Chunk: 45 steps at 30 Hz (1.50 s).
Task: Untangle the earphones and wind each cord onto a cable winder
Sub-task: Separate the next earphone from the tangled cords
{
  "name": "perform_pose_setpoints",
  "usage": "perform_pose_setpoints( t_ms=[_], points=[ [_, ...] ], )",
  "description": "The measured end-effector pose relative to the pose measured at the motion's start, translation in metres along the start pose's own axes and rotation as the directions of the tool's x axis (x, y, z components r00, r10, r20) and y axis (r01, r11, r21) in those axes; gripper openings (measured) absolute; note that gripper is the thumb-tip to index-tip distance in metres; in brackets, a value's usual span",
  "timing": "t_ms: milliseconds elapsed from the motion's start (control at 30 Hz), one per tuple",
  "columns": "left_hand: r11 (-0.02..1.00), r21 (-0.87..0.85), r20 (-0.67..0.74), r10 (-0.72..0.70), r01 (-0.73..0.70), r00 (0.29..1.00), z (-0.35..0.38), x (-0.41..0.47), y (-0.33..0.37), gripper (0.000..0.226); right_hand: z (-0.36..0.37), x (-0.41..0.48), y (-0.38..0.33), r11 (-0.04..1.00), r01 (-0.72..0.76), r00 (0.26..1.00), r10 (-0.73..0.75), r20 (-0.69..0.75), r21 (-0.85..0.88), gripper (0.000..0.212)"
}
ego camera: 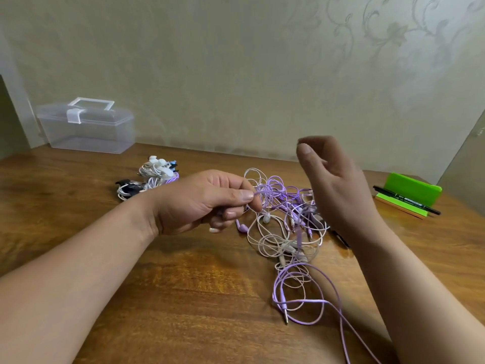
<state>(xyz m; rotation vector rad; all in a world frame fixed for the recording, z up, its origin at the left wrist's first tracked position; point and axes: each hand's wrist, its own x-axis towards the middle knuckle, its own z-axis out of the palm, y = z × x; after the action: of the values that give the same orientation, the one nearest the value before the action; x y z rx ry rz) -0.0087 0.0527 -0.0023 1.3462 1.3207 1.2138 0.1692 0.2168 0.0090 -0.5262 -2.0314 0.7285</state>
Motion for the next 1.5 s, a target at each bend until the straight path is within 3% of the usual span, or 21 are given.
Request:
perform_pose_setpoints(
  t_ms=[100,167,233,300,433,633,767,933,1100,1167,1367,1500],
  points=[
    [0.999,0.044,-0.023,0.001,0.0,1.0,0.002,0.001,0.0,0.021,0.008,-0.011,-0.013,0.995,0.079,0.962,-0.093,0.258,0.065,0.028],
    [0.996,0.092,-0.042,0.012,-0.008,0.999,0.002,0.001,0.0,0.021,0.014,-0.016,-0.019,0.993,0.031,0.894,-0.079,0.441,0.115,0.027],
    [0.993,0.119,-0.082,0.039,-0.029,0.996,0.001,0.003,-0.001,0.021,0.018,-0.017,-0.019,0.99,-0.062,0.852,-0.014,0.524,0.126,0.023],
    [0.994,0.107,-0.142,0.046,-0.03,0.989,0.0,0.004,-0.002,0.024,0.018,-0.014,-0.015,0.994,-0.089,0.864,0.045,0.501,0.064,0.023],
    [0.999,0.038,-0.158,-0.026,0.032,0.987,-0.003,0.006,-0.004,0.029,0.009,-0.007,-0.012,1.0,-0.016,0.909,0.018,0.416,-0.007,0.029],
    [0.999,-0.006,0.047,-0.032,0.032,0.998,0.002,0.002,-0.007,0.02,0.005,-0.005,-0.009,0.991,-0.055,0.945,0.013,0.327,0.121,0.024],
    [0.999,-0.042,0.018,0.002,-0.001,1.0,0.008,0.005,-0.006,0.032,0.006,-0.005,-0.007,0.977,-0.094,0.944,0.027,0.328,0.191,0.026],
    [1.0,-0.014,0.03,0.023,-0.022,0.999,0.014,0.004,-0.003,0.031,0.01,-0.005,-0.003,0.952,-0.132,0.943,0.035,0.331,0.276,0.026],
    [0.988,-0.117,-0.052,0.093,-0.099,0.994,0.014,0.006,-0.002,0.041,0.015,-0.003,0.007,0.878,-0.261,0.922,0.103,0.374,0.402,0.027],
    [0.974,-0.178,-0.116,0.124,-0.144,0.985,0.013,0.008,-0.004,0.045,0.019,-0.004,0.01,0.882,-0.284,0.91,0.124,0.397,0.376,0.027],
    [0.966,-0.156,-0.322,0.149,-0.208,0.935,0.01,0.014,-0.004,0.041,0.034,-0.013,0.007,0.986,-0.105,0.905,0.041,0.424,0.129,0.022],
    [0.971,-0.094,-0.385,0.169,-0.221,0.907,0.01,0.017,-0.006,0.042,0.037,-0.016,0.002,0.997,-0.037,0.879,-0.002,0.477,0.072,0.02]
  ],
)
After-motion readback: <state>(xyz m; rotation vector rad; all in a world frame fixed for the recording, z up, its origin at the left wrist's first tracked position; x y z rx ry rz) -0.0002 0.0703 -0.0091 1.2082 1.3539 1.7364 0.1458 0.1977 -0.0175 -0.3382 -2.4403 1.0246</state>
